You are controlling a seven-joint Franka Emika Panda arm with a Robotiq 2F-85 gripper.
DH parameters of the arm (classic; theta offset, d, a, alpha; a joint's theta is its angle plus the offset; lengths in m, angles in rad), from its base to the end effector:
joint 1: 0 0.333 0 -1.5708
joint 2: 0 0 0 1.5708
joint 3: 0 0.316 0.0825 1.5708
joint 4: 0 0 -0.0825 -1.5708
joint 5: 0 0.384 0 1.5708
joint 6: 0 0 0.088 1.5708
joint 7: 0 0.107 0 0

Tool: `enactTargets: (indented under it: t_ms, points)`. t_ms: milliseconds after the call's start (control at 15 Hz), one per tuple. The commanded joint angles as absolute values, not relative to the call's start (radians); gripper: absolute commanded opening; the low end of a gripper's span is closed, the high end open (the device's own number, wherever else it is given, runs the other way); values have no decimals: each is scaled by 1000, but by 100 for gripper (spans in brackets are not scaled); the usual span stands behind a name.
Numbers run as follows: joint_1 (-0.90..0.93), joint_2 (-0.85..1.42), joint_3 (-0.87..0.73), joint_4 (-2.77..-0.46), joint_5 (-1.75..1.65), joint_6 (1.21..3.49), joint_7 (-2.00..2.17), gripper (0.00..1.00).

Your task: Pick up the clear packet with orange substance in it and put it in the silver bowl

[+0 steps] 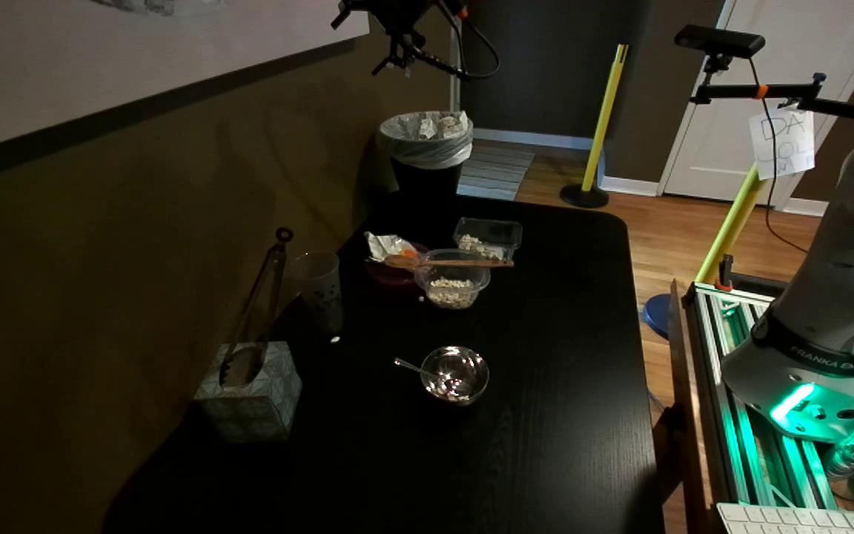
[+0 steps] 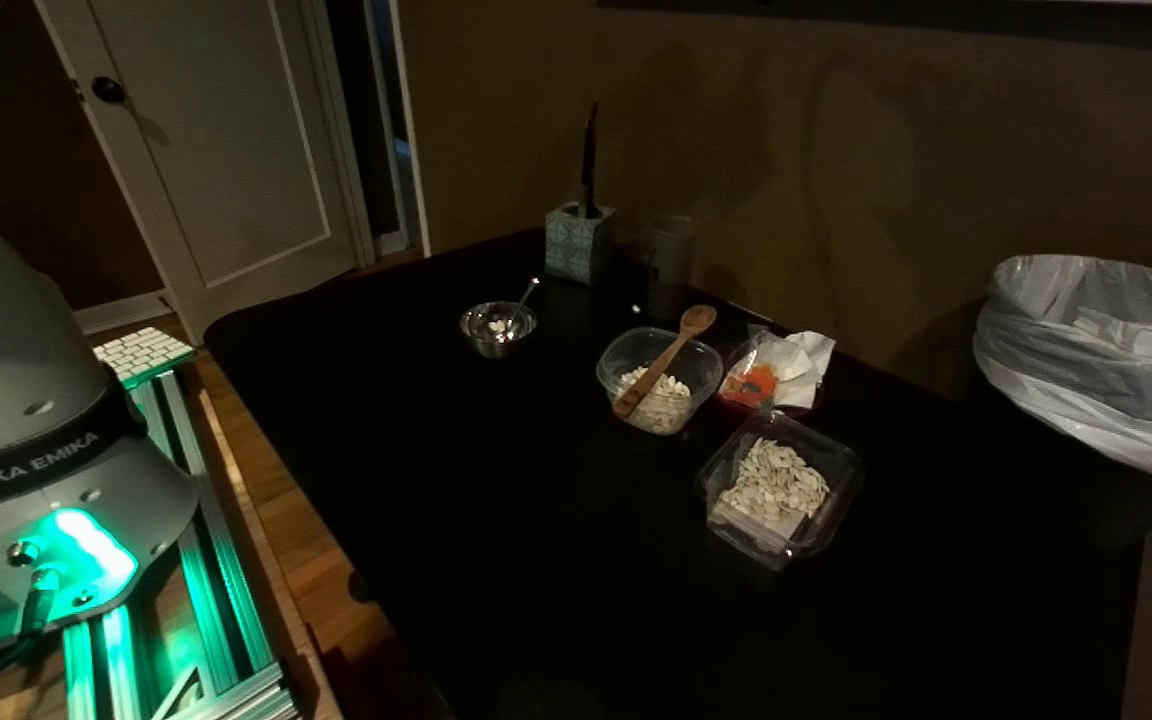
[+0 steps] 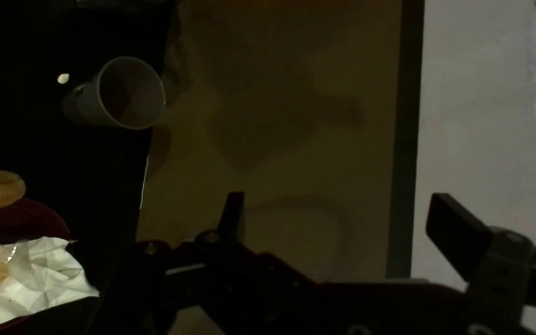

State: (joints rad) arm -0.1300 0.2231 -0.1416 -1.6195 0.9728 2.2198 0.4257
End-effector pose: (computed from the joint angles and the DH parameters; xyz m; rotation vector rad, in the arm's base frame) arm 0.6519 -0.1447 0.5462 -1.8894 1.2291 -0.3449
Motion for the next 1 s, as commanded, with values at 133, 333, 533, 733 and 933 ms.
enactTargets:
  t_ms: [133, 333, 533, 733, 933]
  points:
    - [-139, 224, -135, -1609, 969, 2218, 431, 100]
    - [-119, 274, -136, -1602, 921, 2358, 341, 100]
    - [-126, 362, -151, -1600, 795, 2438, 313, 100]
    - [-139, 450, -170, -1597, 634, 2406, 347, 100]
    - [-151, 559, -177, -1552, 484, 2352, 372, 100]
